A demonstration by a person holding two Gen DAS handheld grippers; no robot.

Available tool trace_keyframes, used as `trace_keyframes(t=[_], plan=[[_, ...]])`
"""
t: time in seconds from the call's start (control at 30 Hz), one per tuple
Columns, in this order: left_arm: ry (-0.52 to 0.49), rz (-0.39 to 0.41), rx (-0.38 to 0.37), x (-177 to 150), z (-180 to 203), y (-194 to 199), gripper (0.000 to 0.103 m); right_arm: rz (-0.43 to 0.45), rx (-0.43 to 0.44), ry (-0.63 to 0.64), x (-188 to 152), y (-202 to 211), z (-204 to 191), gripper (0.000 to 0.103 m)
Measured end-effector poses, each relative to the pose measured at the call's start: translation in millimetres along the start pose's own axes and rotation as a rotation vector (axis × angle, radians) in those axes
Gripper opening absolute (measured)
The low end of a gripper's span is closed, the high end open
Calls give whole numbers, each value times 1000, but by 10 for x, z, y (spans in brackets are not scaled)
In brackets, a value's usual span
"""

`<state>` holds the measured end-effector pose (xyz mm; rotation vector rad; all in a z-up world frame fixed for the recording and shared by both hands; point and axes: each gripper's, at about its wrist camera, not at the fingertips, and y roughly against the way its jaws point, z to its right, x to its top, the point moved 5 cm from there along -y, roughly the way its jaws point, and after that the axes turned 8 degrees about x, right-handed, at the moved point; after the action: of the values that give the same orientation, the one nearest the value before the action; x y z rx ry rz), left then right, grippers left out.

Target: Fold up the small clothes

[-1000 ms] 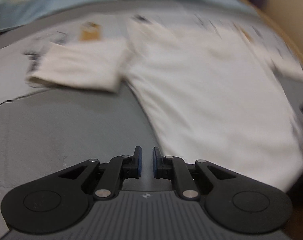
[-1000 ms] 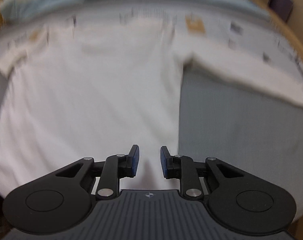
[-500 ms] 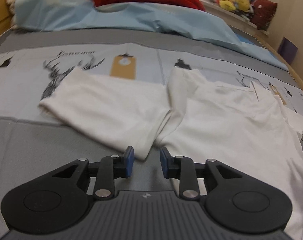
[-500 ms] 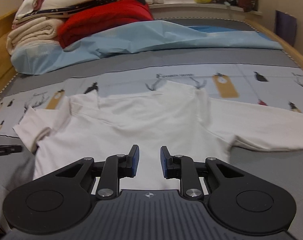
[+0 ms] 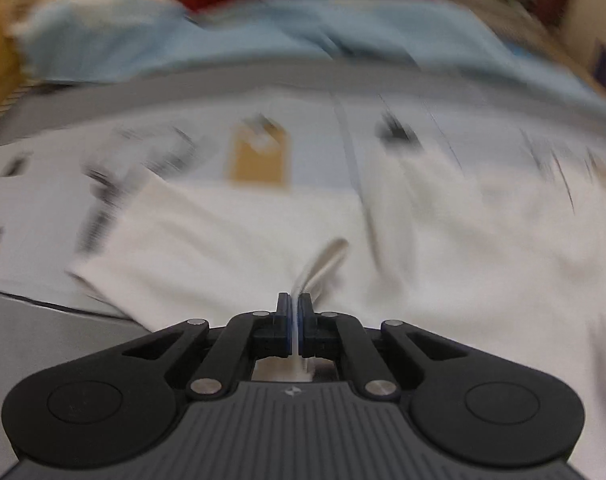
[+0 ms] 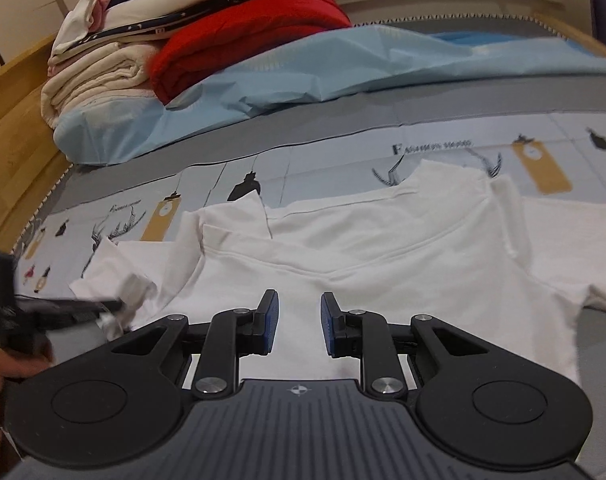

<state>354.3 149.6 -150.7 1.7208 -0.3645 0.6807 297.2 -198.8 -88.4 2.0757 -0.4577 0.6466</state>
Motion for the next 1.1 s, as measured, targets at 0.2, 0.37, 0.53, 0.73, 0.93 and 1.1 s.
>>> trace_keyframes(t=[0.2,0.37,0.53,0.73,0.93,1.1], plan=[[400,-13,-505,251,-4,369,2,15,139,-174,42,-195,2,26],[372,-95,-750,192,649,459,2,60,312,-389,79,-214,64,51],[254,-141,-769,63,1200,443,2,65,351,-477,95,-243,166,59],[121,-143,-825,-68,1681,565,3,34,295,-472,55,-283,250,55],[41,-122,-813,-90,1611,605,17,31,124,-411,77,-240,443,3],[216,-45,-619,180,827,352,18,153,-22,-314,377,110,797,3]])
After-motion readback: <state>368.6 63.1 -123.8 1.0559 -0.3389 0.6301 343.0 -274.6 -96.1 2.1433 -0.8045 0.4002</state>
